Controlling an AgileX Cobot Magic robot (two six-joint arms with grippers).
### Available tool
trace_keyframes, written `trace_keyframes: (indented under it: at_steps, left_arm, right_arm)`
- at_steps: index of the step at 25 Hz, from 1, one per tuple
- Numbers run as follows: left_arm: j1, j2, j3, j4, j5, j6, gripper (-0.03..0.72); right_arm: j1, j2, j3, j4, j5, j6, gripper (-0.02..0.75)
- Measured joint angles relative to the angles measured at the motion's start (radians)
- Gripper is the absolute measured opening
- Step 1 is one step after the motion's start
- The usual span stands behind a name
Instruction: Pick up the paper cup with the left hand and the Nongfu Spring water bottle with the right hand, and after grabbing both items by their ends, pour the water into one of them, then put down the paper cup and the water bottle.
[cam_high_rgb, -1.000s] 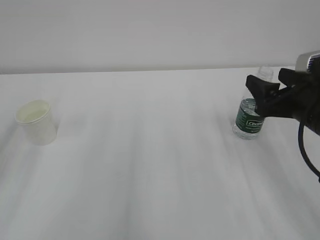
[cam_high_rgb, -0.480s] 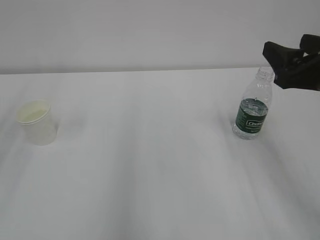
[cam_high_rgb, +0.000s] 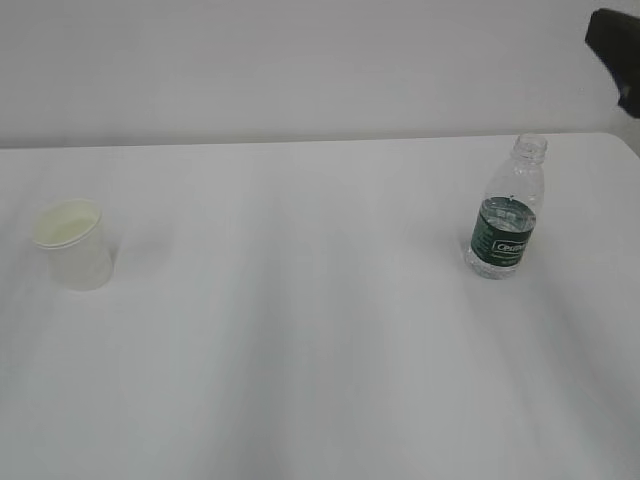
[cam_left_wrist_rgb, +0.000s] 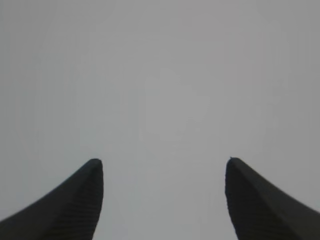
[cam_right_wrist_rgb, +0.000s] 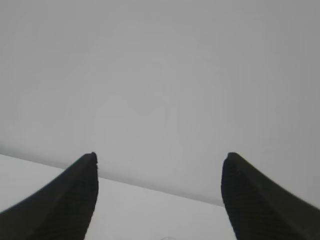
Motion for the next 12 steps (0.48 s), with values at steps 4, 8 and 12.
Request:
trace_keyframes:
  at_steps: [4,8,12]
  left_arm:
    - [0.0,-0.072,0.0,0.0,0.097,0.0,0.54]
    - [0.0,-0.15,0.0,0.0,0.191,0.0,0.539]
    - [0.0,-0.248,0.0,0.0,0.299,0.0,0.536]
  right_arm:
    - [0.0,-0.085,-0.053,0.0,0.117,-0.035,0.585]
    - [0.0,-0.161,-0.077,0.0,0.217,-0.046,0.586]
    - [0.0,-0.235,-0.094,0.0,0.35,-0.048,0.585]
